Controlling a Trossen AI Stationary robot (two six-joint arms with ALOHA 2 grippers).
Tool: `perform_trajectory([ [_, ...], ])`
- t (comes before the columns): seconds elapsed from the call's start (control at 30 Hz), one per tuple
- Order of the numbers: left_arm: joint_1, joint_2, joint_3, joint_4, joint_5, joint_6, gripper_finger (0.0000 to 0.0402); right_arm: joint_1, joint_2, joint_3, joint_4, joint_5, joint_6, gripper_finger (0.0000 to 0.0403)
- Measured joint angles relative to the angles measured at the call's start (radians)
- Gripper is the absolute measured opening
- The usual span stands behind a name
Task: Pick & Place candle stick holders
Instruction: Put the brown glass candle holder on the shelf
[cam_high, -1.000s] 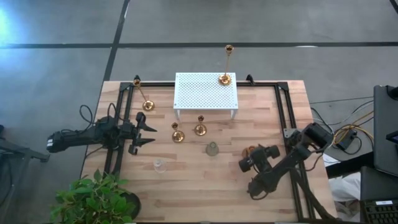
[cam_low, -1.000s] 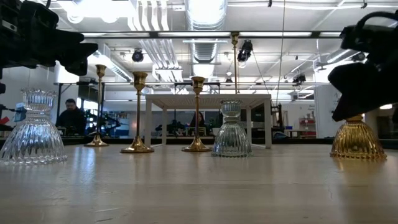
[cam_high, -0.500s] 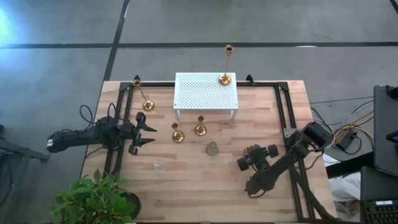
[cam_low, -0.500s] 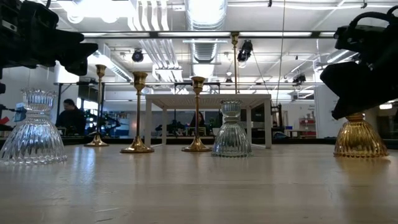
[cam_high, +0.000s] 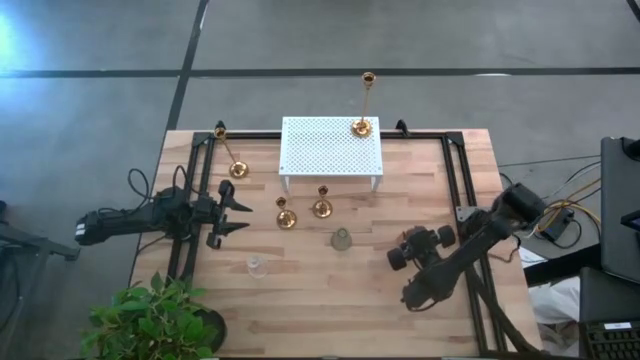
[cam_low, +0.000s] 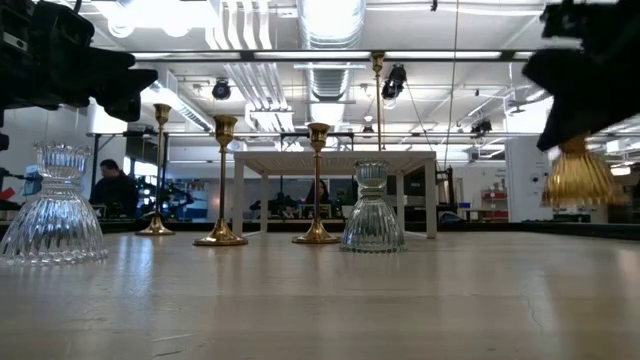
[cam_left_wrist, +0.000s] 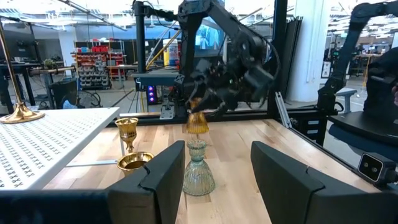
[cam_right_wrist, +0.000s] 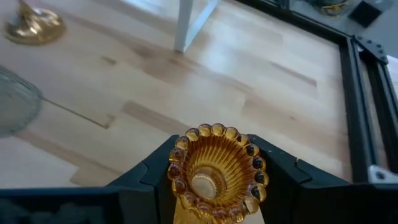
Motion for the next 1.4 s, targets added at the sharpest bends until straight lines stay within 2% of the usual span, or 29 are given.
perform_trajectory([
  [0.27,0.0,0.0,0.0,0.0,0.0,0.0,0.019,-0.006,-0.276,0.018,0.008,0.059,-0.206,0.0155],
  [0.4,0.0,0.0,0.0,0.0,0.0,0.0,0.019,-0.015,-0.396,0.029,0.058,0.128,-0.348,0.0155],
  [0.6,0.001,0.0,0.0,0.0,0.0,0.0,0.019,-0.131,-0.545,0.031,0.19,0.144,-0.64,0.0155],
  [0.8,0.001,0.0,0.0,0.0,0.0,0.0,0.019,-0.37,-0.609,0.03,0.373,0.06,-1.09,0.0155],
  [0.97,0.001,0.0,0.0,0.0,0.0,0.0,0.019,-0.565,-0.626,0.031,0.604,0.027,-1.439,0.0155],
  [1.07,0.001,0.0,0.0,0.0,0.0,0.0,0.019,-0.683,-0.623,0.031,0.752,-0.058,-1.612,0.0155],
  [1.23,0.001,0.001,0.0,0.0,0.0,0.0,0.019,-0.849,-0.583,0.03,0.919,-0.249,-1.766,0.0155],
  [1.4,0.001,0.001,0.0,0.0,0.0,0.0,0.019,-0.926,-0.526,0.04,0.954,-0.298,-1.839,0.0155],
])
